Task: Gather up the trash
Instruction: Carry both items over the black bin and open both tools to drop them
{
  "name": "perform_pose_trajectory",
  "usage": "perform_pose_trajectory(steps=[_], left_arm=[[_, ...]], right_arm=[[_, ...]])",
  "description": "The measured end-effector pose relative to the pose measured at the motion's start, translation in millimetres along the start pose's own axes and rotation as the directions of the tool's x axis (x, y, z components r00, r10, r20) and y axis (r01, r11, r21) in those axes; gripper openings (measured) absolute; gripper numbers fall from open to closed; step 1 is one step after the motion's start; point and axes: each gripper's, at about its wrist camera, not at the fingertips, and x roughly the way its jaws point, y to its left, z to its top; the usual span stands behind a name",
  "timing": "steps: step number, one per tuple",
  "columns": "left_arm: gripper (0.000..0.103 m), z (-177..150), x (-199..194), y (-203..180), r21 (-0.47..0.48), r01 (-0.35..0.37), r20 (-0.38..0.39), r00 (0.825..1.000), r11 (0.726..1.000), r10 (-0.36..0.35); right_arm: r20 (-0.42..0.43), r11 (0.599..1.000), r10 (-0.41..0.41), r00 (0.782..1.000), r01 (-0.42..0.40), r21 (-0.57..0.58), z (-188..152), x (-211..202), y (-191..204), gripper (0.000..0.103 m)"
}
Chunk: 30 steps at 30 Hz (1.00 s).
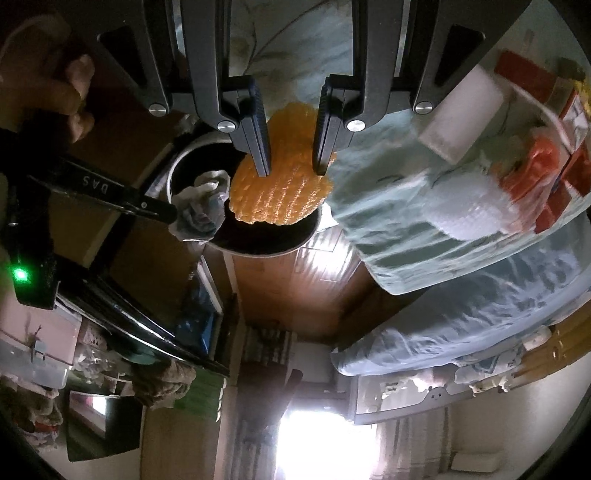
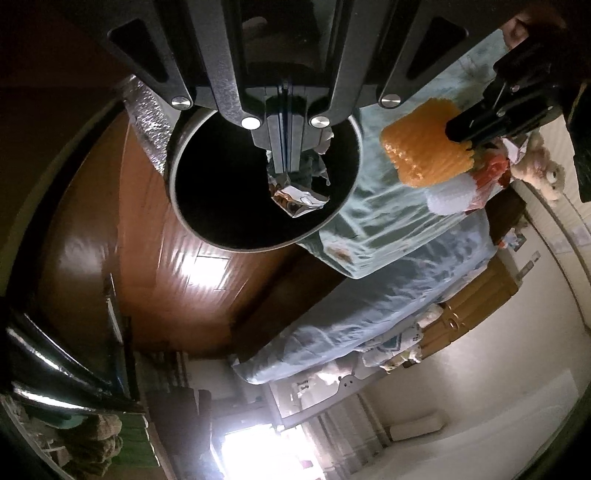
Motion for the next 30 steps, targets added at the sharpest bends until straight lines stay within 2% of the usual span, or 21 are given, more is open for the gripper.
perform_pose_trajectory(steps=[13,23,26,28,29,30], left_arm=[[0.023,19.7,39.2,-10.4,-0.013,0.002,-0.026,1.0,1.0,-0.002],[0.025,24.4,56.0,-17.6,-0.015,0.014,-0.038,0.999,1.0,-0.015],[0.042,24.0,56.1,-18.4,-0.013,0.012,-0.045,0.999,1.0,-0.013],[0.062,21.7,50.6,-18.6,-0.016,0.003,-0.036,0.999,1.0,-0.004],[0.064,19.8,46.7,-18.3,-0.018,-0.002,-0.029,1.0,1.0,0.002],[0.065,17.8,43.1,-18.1,-0.018,-0.004,-0.028,1.0,1.0,0.004]], right_arm=[[-0.013,1.0,-0.03,0.999,0.03,0.006,11.7,14.7,-15.1,0.001],[-0.028,0.998,-0.058,0.998,0.059,0.014,17.7,23.3,-21.2,0.006],[-0.033,0.998,-0.058,0.998,0.059,0.023,18.8,23.1,-23.5,0.007],[-0.029,0.998,-0.053,0.998,0.054,0.027,17.5,19.5,-21.9,0.014],[-0.025,0.998,-0.046,0.999,0.046,0.029,16.5,17.7,-20.5,0.027],[-0.022,0.999,-0.041,0.999,0.042,0.031,15.7,17.1,-19.3,0.047]])
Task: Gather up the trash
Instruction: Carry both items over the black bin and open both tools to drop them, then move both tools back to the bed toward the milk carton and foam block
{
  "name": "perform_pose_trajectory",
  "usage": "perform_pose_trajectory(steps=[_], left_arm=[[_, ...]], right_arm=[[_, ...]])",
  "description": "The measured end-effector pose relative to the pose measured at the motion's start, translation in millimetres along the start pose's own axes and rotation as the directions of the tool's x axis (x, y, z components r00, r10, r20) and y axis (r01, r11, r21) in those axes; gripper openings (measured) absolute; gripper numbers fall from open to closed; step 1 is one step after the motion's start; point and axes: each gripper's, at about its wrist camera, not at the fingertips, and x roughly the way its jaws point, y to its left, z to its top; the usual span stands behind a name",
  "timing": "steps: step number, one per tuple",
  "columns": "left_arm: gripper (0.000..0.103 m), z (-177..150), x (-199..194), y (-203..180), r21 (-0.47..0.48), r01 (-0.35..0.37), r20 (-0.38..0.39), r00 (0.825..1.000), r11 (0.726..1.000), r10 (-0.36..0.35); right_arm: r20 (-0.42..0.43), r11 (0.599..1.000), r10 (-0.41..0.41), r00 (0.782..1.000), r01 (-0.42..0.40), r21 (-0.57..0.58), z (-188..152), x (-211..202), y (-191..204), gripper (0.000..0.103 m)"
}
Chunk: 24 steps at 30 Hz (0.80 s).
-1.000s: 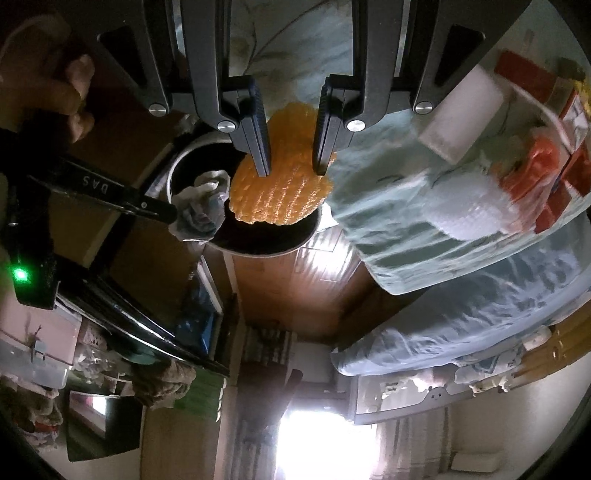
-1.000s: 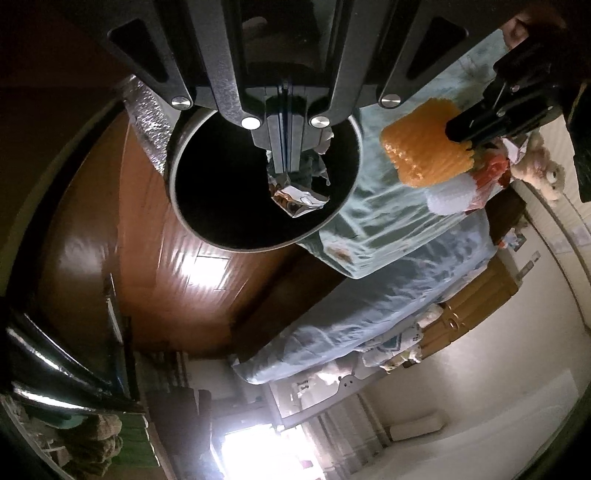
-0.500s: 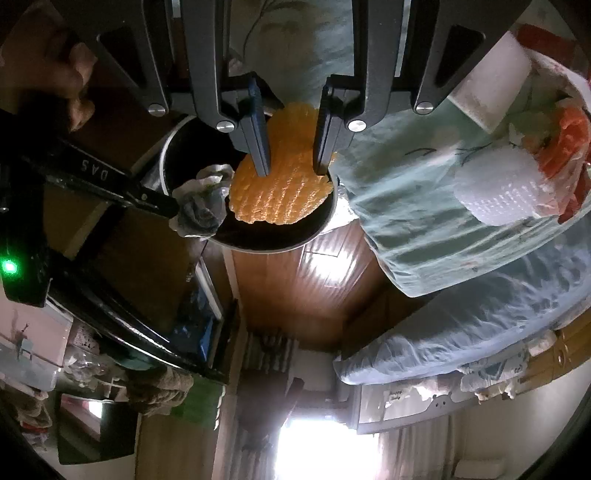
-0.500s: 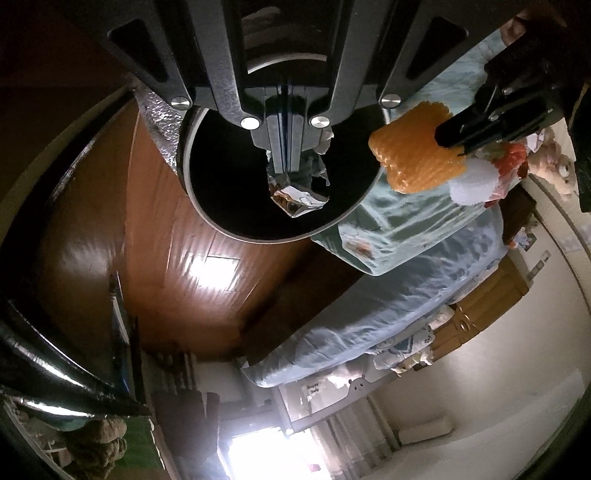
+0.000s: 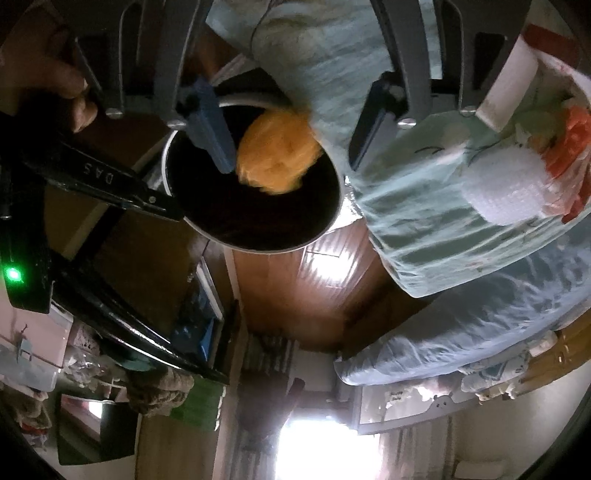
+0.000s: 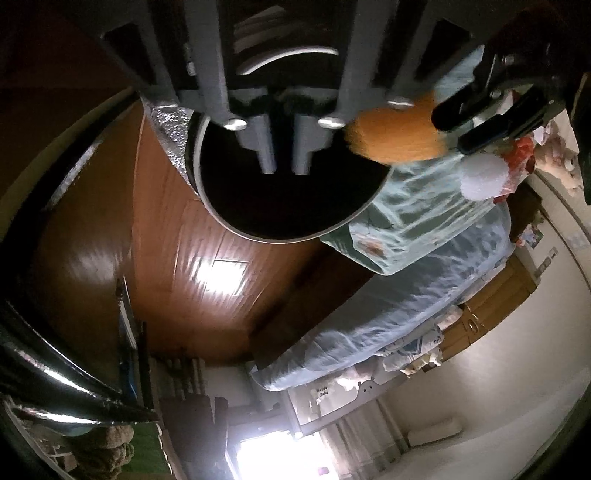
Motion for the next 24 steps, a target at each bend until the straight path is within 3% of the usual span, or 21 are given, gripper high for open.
perform_pose_trajectory(steps=[2,5,15,24], left_arm=[[0.065,-5.6,-6.9,1.5,0.002,0.003,-0.004,1.0,1.0,-0.003],[0.065,-18.6,-23.9,8.4,-0.013,-0.011,0.006,1.0,1.0,0.011],[0.067,-69.5,-87.0,41.9,-0.109,-0.088,0.033,0.995,0.99,0.092],[0.067,-110.2,-138.2,66.4,-0.213,-0.185,0.043,0.979,0.959,0.198]], right_arm=[[0.009,1.0,0.009,1.0,-0.009,-0.005,-4.4,-3.9,5.6,0.06],[0.001,0.999,0.049,0.999,-0.049,-0.008,-11.1,-7.5,17.2,0.067],[-0.016,0.98,0.181,0.983,-0.182,-0.085,-34.1,-14.6,70.5,0.077],[-0.092,0.944,0.282,0.955,-0.294,-0.154,-54.8,-4.9,115.9,0.081]])
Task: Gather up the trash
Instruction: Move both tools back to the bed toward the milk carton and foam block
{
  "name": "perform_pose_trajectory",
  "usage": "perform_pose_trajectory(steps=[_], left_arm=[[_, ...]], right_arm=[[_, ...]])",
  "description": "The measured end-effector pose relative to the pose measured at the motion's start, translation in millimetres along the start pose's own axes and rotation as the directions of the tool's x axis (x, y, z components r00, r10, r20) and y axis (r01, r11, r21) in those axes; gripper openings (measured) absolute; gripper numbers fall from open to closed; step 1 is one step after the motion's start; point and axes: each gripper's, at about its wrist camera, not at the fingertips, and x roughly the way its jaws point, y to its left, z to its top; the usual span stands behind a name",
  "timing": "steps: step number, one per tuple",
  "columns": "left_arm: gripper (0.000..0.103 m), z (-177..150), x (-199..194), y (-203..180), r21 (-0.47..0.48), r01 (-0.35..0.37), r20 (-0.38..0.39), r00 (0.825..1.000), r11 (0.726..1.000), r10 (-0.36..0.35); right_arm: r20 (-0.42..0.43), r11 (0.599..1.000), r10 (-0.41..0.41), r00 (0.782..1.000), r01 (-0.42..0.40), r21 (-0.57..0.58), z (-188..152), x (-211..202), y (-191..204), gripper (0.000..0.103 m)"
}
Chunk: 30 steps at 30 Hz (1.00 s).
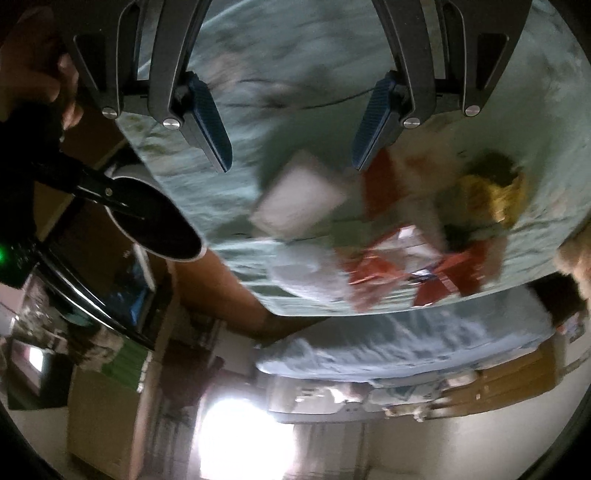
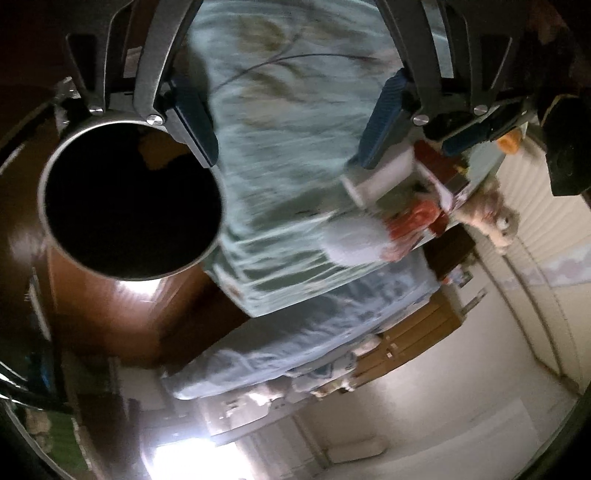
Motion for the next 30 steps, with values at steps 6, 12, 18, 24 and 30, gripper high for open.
perform_pose_trajectory(steps=[6,12,18,24,30], left_arm=[[0.067,-5.2,-13.0,24.9,-0.068,-0.058,-0.004,0.998,0.996,0.058],[0.07,-5.4,-19.0,36.5,-0.109,-0.074,-0.019,0.997,0.991,0.073],[0.076,4.0,-13.9,45.5,-0.097,-0.055,-0.034,0.998,0.994,0.052],[0.076,22.6,12.5,52.7,-0.046,-0.032,-0.054,0.998,0.998,0.029],[0.076,37.0,33.1,61.3,-0.043,-0.015,-0.068,0.998,0.999,0.012]], right_arm=[[-0.035,0.996,0.059,0.998,-0.062,-0.064,-7.5,12.0,25.7,0.084],[-0.085,0.983,0.099,0.991,-0.111,-0.143,-8.6,28.6,46.9,0.091],[-0.147,0.955,0.101,0.984,-0.137,-0.262,-6.4,45.5,62.5,0.093],[-0.203,0.937,0.121,0.972,-0.18,-0.301,-0.8,63.3,61.7,0.094],[-0.253,0.919,0.113,0.961,-0.198,-0.341,2.4,82.2,64.5,0.094]])
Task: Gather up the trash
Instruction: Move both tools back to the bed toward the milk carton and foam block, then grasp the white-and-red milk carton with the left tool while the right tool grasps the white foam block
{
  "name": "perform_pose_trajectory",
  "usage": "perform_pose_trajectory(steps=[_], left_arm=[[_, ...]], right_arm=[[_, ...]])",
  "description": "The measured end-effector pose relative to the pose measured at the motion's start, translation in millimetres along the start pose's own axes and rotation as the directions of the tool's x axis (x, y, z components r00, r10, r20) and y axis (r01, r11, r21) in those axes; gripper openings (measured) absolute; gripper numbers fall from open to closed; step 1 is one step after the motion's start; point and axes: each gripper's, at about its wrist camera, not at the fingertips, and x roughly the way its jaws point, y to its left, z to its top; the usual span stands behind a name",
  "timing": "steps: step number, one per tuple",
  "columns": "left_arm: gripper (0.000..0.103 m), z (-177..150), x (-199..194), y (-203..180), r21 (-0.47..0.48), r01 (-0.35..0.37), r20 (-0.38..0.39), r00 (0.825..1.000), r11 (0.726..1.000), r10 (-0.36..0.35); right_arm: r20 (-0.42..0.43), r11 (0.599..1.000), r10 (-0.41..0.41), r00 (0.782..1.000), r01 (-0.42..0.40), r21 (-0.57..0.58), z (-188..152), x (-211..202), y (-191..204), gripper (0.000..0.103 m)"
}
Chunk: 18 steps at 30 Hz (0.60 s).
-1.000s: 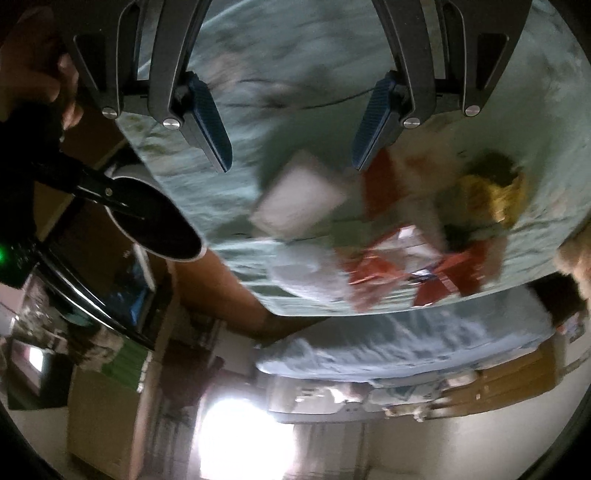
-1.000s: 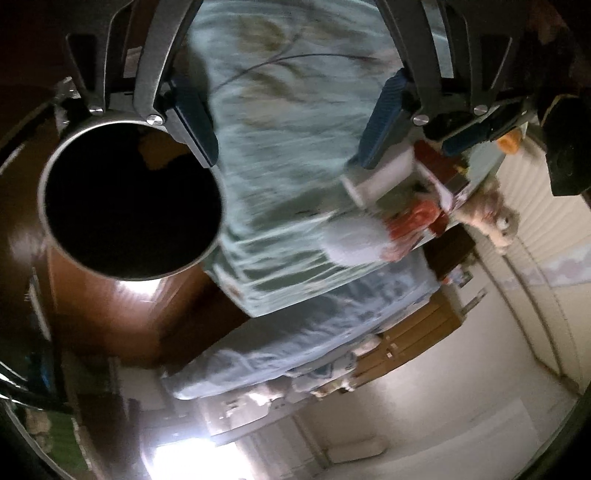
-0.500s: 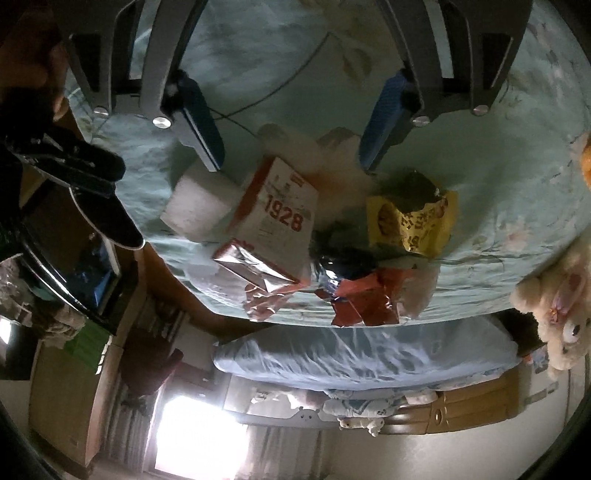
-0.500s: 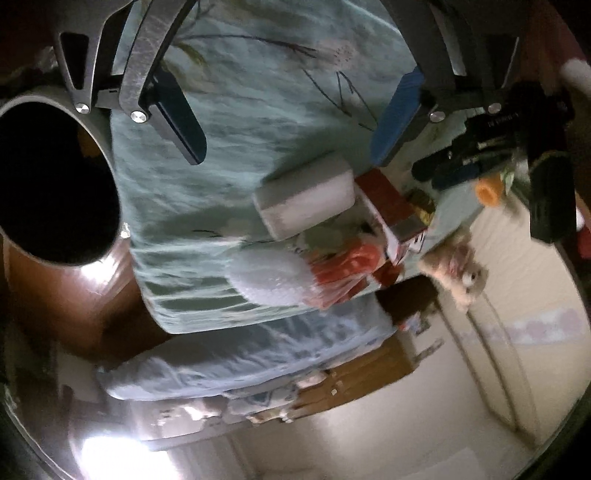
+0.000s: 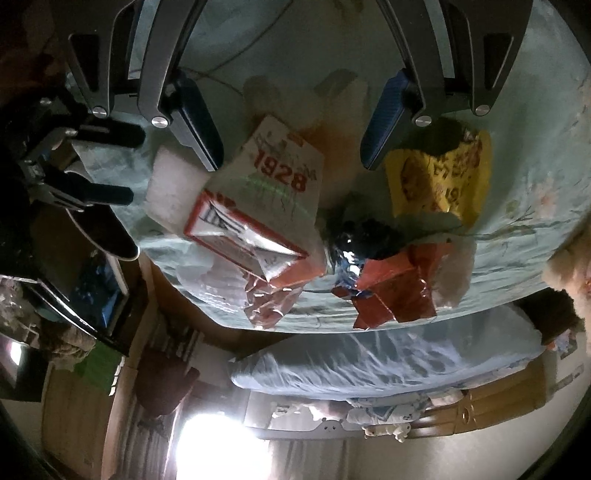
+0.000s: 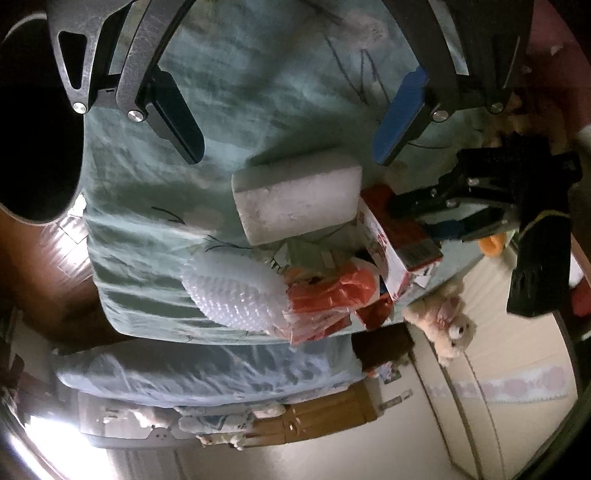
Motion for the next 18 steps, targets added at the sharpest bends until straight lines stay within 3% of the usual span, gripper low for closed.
perform_pose_trajectory(steps=[3,6,10,16,18], left_arm=[[0.074,2.3,5.2,3.4,-0.007,0.028,0.007,1.0,1.0,-0.028],[0.053,3.0,6.5,4.3,0.001,0.073,0.018,0.997,0.997,-0.073],[0.047,-2.2,2.9,4.0,0.027,0.048,0.034,0.998,0.998,-0.049],[0.047,-14.1,-9.0,13.5,-0.007,0.045,0.053,0.998,0.999,-0.044],[0.046,-18.9,-11.8,14.1,-0.01,0.039,0.053,0.998,0.999,-0.038]], right_arm=[[-0.018,1.0,0.01,1.0,-0.01,-0.011,4.9,6.9,-0.4,0.094],[-0.03,0.999,0.01,0.999,-0.011,-0.034,8.3,12.2,1.4,0.094],[-0.049,0.998,0.013,0.999,-0.015,-0.054,12.9,20.5,3.7,0.094],[-0.066,0.997,-0.01,0.998,0.005,-0.077,15.0,30.8,9.6,0.093],[-0.066,0.996,-0.039,0.997,0.034,-0.077,14.7,30.5,10.1,0.082]])
